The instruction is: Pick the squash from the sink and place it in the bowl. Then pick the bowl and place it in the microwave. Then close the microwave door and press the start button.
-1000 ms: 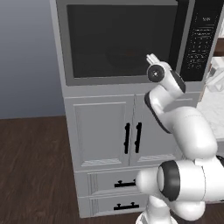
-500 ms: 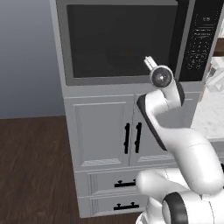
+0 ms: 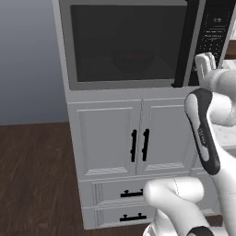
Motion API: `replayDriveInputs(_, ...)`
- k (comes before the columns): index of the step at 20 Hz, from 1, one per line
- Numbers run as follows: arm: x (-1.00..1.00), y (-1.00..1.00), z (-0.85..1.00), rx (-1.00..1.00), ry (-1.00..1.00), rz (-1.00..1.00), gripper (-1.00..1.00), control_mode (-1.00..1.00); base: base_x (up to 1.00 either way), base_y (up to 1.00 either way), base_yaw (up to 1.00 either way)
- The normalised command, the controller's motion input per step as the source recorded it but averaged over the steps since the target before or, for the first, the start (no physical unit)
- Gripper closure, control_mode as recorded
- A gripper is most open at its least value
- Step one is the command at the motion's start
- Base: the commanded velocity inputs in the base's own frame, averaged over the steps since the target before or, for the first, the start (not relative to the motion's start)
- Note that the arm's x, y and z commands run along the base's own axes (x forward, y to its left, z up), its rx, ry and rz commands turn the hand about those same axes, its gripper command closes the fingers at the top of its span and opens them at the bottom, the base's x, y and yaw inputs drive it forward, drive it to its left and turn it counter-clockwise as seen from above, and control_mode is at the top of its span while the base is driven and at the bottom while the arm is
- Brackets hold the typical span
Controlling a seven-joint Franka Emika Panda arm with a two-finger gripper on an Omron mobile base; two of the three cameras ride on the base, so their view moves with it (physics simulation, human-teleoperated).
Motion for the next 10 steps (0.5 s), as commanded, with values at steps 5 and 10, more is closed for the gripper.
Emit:
replayDriveInputs(5,-0.15,-1.00,0.05,0.38,-0.17,0.04,-1.00,-1.00,0.00,0.00,0.00)
replayDriveInputs(10,0.00,-0.83,0.02,0.33,-0.01,0.05,1.00,-1.00,0.00,0.00,0.00)
